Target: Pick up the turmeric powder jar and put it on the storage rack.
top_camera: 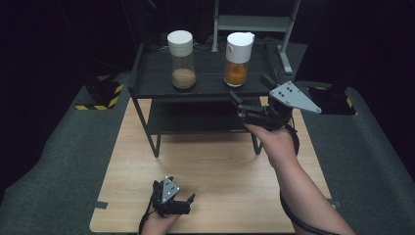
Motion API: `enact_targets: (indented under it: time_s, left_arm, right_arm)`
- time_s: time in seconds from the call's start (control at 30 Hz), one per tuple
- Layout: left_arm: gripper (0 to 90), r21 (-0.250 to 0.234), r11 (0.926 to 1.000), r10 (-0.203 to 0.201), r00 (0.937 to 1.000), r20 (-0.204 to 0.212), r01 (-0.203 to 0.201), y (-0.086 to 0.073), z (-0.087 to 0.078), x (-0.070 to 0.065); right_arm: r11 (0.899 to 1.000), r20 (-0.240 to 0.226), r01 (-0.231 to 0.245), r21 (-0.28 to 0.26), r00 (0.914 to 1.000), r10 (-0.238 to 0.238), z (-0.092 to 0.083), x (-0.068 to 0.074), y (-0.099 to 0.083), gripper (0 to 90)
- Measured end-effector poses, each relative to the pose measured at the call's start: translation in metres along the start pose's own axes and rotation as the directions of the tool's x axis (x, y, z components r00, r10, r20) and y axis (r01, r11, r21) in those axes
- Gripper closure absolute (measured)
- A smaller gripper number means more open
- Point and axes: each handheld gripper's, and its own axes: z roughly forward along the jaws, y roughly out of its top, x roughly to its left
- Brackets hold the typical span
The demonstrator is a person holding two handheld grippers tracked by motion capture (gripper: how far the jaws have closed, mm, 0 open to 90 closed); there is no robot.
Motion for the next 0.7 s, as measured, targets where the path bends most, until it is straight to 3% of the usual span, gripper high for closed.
enact_targets:
  time_s: [0.7]
  left_arm:
    - [1.0, 0.002, 0.9999, 0.012, 0.9998, -0.015, -0.012, 0.000, 0.000, -0.003]
  right_arm:
    - [0.996, -0.032, 0.072, 0.050, 0.9970, -0.071, -0.048, 0.005, -0.051, 0.0]
